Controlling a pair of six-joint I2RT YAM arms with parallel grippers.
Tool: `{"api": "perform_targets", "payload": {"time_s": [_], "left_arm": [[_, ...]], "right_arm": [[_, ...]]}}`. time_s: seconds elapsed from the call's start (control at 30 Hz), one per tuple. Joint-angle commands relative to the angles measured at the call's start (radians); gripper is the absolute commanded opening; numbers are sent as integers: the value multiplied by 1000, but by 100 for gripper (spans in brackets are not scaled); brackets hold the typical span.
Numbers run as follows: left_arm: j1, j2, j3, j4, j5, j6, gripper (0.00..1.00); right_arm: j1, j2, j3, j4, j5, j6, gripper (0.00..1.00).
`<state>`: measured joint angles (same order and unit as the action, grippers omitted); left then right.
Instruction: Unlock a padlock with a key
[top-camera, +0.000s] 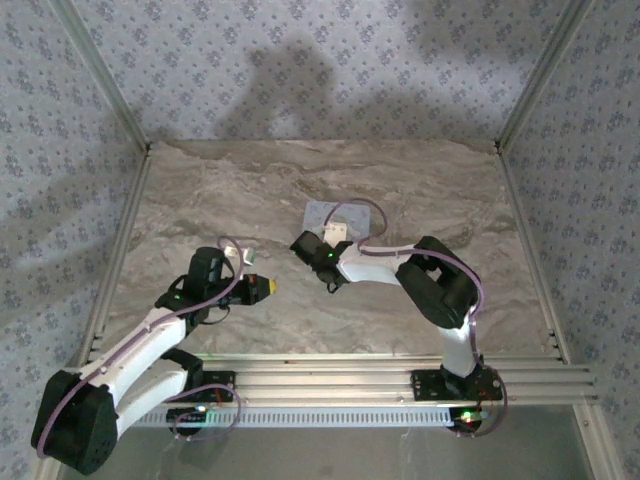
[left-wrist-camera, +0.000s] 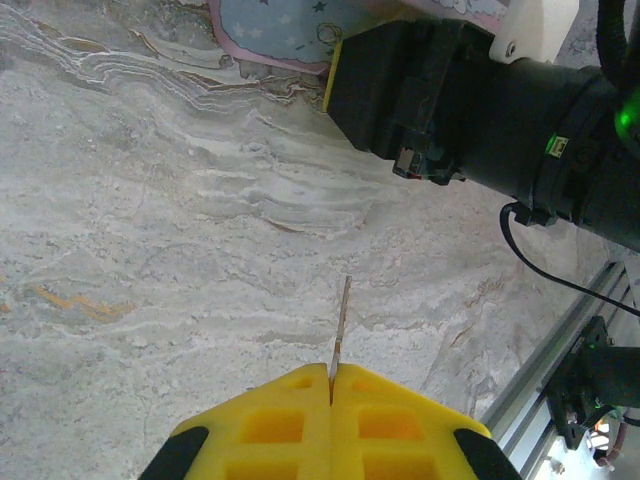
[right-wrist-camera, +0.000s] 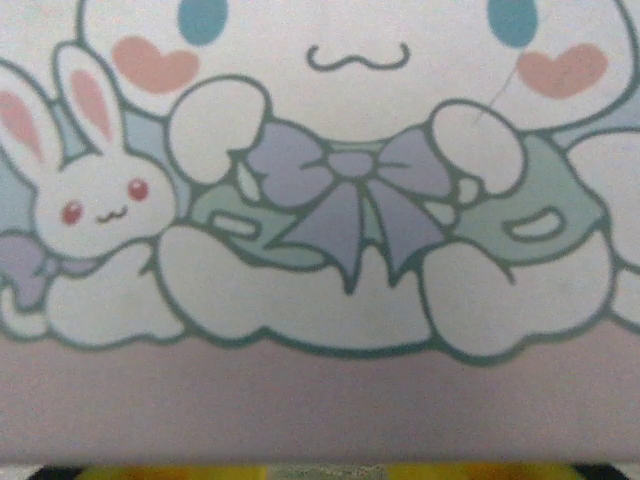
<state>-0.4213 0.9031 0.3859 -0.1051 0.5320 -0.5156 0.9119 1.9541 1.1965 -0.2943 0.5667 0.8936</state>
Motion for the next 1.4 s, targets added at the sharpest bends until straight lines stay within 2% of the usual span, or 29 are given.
{"api": "perform_targets", "payload": {"time_s": [0.0,0.2,0.53,0.8,1.17,1.37], "left_arm": [[-7,-15,-15,-8,19,32,0],[-7,-6,-28,32,21,38,0],[-16,25,-55,216,82,79,0],[-38,72,-66,332,82,132,0],[-66,211,-56,446,109,104,0],[-101,241,-48,433,86,109,0]], "right_arm": [[1,16,45,-5,43,-36,29],[-1,-29,40,-31,-40,-76,18],[-35,-114,49,-111,-316,-133,5],[-85,-201,9,-102,-465,-129,0],[-146,-279,-150,-3,-535,-257,0],[-148,-274,-210,46,-536,-306,0]]}}
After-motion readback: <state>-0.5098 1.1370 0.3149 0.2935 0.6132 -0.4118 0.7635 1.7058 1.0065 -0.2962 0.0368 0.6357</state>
